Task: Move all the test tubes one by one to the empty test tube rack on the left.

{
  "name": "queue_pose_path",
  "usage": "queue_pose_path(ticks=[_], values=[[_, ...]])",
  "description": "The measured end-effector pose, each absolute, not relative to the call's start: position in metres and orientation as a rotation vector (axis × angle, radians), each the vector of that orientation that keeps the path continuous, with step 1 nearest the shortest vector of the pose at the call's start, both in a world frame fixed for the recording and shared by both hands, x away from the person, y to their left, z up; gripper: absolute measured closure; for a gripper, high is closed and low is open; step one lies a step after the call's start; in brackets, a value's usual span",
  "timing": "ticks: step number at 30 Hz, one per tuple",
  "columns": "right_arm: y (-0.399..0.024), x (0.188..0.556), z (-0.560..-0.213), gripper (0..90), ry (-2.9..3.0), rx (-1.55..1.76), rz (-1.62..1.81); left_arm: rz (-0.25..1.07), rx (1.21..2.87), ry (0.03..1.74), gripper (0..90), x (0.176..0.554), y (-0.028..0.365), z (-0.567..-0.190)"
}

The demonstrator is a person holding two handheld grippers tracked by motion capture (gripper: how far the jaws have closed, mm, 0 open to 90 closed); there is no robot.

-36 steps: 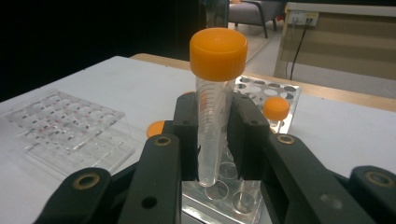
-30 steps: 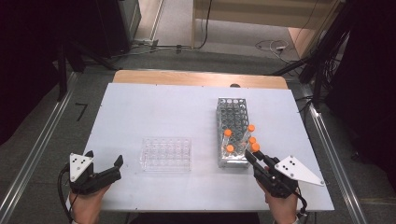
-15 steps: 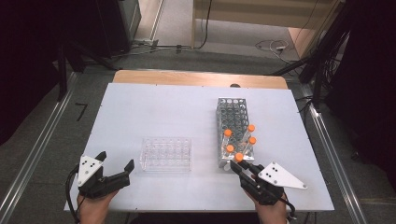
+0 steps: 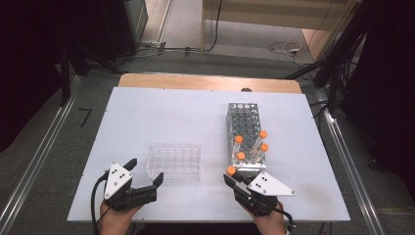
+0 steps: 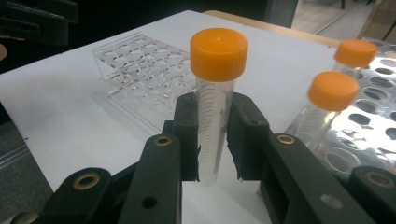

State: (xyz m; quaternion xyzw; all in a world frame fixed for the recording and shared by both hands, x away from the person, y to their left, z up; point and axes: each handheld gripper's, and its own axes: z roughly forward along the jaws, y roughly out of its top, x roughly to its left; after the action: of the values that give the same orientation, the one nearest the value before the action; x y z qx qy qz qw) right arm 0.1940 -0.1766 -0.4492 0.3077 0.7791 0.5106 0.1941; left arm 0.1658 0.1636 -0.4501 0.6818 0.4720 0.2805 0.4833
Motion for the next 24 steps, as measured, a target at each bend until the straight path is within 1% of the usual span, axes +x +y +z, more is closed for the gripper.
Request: queue_pose_path(ticks=[5, 6, 7, 17, 20, 24], values=[[-0.166, 0.196, -0.454, 72.0, 2.218, 0.846, 1.416, 0.647, 1.715, 1.072, 9.1, 0.170, 0.140, -0.446], [-0.164, 0.197, -0.455, 72.0, 2.224, 0.840, 1.411, 0.647, 1.715, 1.072, 9.1, 0.170, 0.140, -0.446], [-0.162, 0.197, -0.456, 72.0, 2.230, 0.837, 1.408, 0.636, 1.726, 1.042, 9.5, 0.171, 0.130, -0.443], [-0.145, 0.197, -0.462, 72.1, 2.280, 0.796, 1.396, 0.552, 1.773, 0.920, 16.3, 0.174, 0.097, -0.436], [-0.140, 0.197, -0.463, 72.1, 2.294, 0.778, 1.398, 0.523, 1.778, 0.879, 21.3, 0.174, 0.088, -0.434], [-0.135, 0.195, -0.464, 72.1, 2.304, 0.769, 1.404, 0.492, 1.785, 0.820, 31.3, 0.174, 0.076, -0.432]])
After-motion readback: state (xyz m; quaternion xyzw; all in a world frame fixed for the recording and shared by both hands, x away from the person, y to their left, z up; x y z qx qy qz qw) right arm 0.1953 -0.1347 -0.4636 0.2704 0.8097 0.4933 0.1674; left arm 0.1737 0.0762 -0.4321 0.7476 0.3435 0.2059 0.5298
